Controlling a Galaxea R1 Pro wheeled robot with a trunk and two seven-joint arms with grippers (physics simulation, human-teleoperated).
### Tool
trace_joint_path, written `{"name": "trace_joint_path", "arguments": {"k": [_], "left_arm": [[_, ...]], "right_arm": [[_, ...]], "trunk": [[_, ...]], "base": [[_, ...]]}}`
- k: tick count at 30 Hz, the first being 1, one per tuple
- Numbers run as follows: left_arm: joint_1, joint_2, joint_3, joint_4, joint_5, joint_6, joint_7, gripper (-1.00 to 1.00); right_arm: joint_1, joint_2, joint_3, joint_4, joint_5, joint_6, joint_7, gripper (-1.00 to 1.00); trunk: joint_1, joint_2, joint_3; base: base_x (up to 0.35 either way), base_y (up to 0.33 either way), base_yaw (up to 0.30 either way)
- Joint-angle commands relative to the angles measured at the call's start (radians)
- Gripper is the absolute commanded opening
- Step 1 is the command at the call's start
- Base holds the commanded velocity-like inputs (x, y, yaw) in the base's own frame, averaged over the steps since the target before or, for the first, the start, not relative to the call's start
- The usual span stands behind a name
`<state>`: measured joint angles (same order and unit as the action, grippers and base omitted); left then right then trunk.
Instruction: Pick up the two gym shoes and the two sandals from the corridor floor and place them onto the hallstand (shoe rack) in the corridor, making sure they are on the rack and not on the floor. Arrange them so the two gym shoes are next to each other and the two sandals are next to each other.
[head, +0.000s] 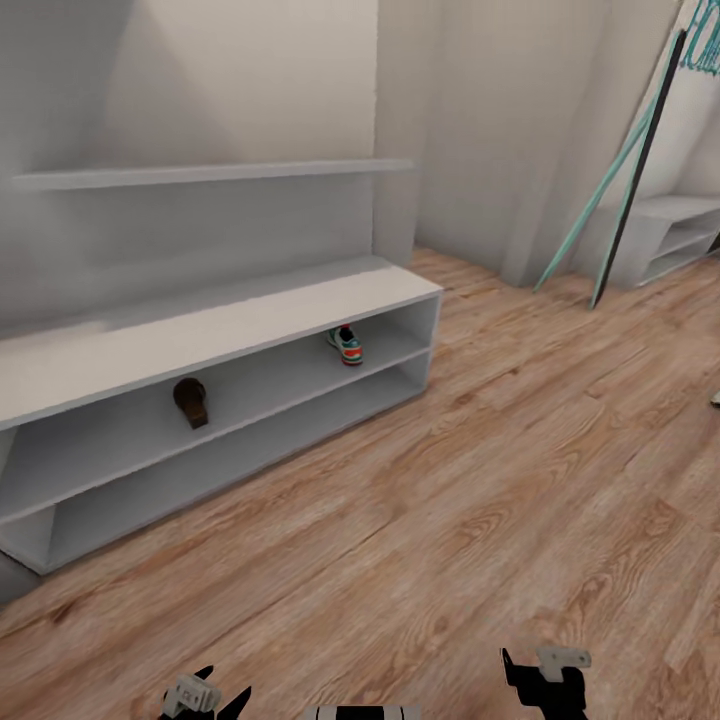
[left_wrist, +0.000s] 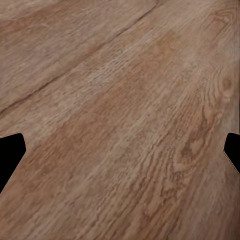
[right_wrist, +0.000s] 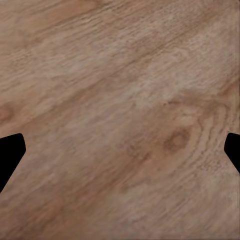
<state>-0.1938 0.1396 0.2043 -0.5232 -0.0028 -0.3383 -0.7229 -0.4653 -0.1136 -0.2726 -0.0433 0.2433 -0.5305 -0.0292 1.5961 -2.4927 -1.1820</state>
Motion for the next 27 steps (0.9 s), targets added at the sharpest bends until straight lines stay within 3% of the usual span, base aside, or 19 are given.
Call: {"name": "trace_joint_path", "arguments": {"k": [1, 15, 27], "left_arm": [[0.000, -0.001, 0.004, 0.000, 0.000, -0.002, -0.006, 1.00], [-0.001, -0.001, 0.004, 0.000, 0.000, -0.002, -0.004, 1.00], [-0.001, -0.002, 0.004, 0.000, 0.001, -0.002, 0.009, 1.00]], "right_arm": [[-0.001, 0.000, -0.007, 0.002, 0.007, -0.003, -0.003, 1.00], [-0.001, 0.000, -0.007, 0.002, 0.001, -0.002, -0.003, 1.00], [-0.001, 0.000, -0.007, 0.002, 0.001, -0.003, -0.003, 1.00]], "trunk": [[0.000, 0.000, -0.001], [0.000, 0.000, -0.001], [0.000, 0.000, -0.001]], "base": [[0.175, -0.081, -0.299], [0.244, -0.112, -0.299], [0.284, -0.027, -0.299]]}}
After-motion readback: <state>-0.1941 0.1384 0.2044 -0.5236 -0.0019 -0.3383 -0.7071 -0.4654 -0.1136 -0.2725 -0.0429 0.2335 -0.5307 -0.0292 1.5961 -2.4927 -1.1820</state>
